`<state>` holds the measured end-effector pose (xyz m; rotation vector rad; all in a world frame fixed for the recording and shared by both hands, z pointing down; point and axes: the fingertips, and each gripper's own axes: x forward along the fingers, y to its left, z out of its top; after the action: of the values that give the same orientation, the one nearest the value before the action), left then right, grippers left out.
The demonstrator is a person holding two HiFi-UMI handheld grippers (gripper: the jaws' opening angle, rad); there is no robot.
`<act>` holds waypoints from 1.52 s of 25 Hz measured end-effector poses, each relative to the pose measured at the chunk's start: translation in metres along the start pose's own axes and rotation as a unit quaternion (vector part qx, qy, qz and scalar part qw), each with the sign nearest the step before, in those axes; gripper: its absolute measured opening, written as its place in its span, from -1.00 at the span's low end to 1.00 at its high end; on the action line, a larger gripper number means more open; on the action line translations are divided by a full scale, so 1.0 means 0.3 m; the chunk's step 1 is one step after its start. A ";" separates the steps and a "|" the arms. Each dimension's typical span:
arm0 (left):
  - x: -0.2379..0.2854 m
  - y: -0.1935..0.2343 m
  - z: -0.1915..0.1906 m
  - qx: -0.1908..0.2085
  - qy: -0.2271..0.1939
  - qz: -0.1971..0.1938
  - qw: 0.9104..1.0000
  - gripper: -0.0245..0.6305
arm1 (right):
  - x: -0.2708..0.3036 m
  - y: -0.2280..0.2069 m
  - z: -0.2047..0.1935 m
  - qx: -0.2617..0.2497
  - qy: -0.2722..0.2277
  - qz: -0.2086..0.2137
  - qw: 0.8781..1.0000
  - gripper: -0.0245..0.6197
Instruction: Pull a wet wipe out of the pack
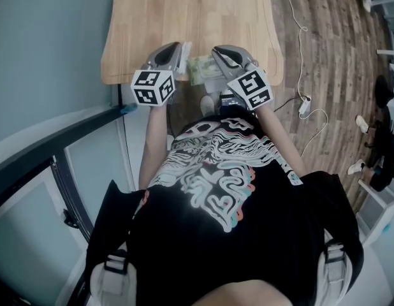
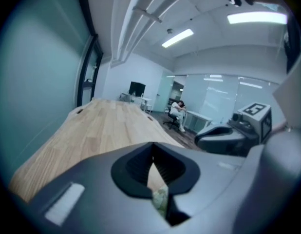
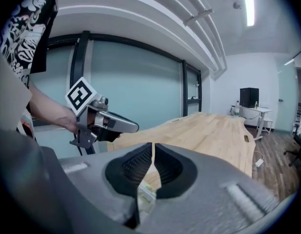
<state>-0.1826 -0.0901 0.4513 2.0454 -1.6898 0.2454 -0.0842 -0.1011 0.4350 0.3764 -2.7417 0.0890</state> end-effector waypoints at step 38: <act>0.017 -0.158 0.215 0.063 -0.085 -0.002 0.994 -0.95 | -0.098 -0.168 0.183 0.033 -0.108 -0.036 0.993 -0.93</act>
<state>-0.1461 -0.1183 0.3858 2.2162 -1.8117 0.1863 -0.0635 -0.1484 0.3737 0.5315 -2.9403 0.1274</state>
